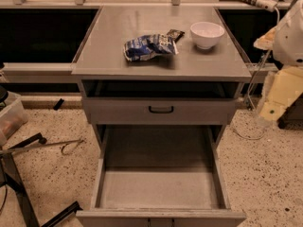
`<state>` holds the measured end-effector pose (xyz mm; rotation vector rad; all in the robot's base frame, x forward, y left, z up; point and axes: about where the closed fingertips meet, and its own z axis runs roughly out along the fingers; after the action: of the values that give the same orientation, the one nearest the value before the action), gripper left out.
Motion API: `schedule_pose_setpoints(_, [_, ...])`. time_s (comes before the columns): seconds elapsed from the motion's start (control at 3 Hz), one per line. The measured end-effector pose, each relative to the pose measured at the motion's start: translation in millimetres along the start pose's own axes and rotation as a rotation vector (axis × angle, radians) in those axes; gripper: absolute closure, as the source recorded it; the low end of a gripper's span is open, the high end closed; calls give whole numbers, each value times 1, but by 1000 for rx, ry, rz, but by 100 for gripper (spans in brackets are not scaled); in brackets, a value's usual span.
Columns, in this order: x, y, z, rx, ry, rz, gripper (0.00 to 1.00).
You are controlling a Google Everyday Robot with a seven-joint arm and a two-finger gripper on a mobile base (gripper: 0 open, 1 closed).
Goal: Place blue chip bag into middle drawer
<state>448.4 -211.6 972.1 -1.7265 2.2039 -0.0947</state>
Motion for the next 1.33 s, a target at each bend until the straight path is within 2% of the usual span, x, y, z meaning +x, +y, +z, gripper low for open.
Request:
schedule_pose_setpoints(0.33, [-28,-36,23,34,-37,-54,0])
schedule_pose_setpoints(1.0, [-102,-119,63,129,-134,-112,0])
schedule_pose_setpoints(1.33, [-102,-119,63,129,-134,-112,0])
